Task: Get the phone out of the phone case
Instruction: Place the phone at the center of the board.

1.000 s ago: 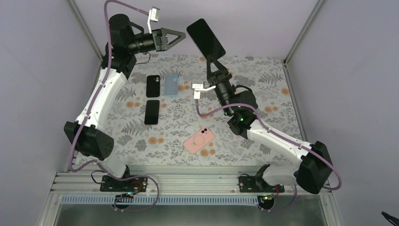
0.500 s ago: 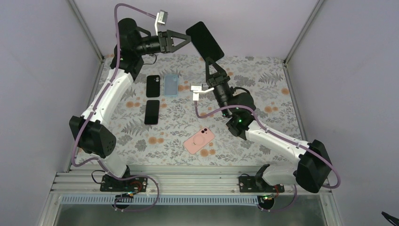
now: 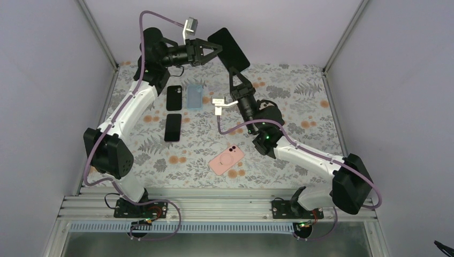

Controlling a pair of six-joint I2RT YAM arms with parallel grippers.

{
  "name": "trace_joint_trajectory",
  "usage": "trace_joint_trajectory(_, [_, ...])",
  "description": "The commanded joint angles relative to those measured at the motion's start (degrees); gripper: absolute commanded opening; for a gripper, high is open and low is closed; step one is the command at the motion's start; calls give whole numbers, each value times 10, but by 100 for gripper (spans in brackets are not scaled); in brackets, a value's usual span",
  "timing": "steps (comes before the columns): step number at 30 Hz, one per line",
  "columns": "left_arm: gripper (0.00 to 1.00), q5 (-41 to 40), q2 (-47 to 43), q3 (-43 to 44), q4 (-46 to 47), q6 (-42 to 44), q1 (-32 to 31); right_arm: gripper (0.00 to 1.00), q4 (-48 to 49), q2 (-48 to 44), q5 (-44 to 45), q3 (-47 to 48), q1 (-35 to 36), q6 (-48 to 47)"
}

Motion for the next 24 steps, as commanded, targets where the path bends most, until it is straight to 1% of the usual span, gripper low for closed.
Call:
trace_joint_trajectory(1, [33,-7,10,-1,32,-12,-5,3,95,1,14,-2,8,-30])
trace_joint_trajectory(5, [24,-11,15,-3,35,-14,-6,3,93,5,20,-2,10,-32])
trace_joint_trajectory(9, [20,-13,21,-5,43,-27,-6,3,97,8,21,-3,11,-34])
trace_joint_trajectory(13, [8,-14,24,-9,46,-30,-5,3,100,12,23,-4,13,-35])
trace_joint_trajectory(14, [5,-14,23,-11,47,-30,-6,6,100,11,24,-4,13,-34])
trace_joint_trajectory(16, [3,-14,22,-13,47,-27,-3,13,98,9,25,-5,14,-31])
trace_joint_trajectory(18, [2,-13,19,-14,43,-20,0,27,92,4,27,-5,13,-26])
trace_joint_trajectory(19, [2,-13,18,-13,36,-13,3,31,86,2,28,-5,13,-21])
trace_joint_trajectory(22, [2,-13,15,-6,7,23,12,50,52,-8,40,4,13,9])
trace_joint_trajectory(24, [2,-16,14,4,-26,59,18,59,19,-17,46,15,13,33])
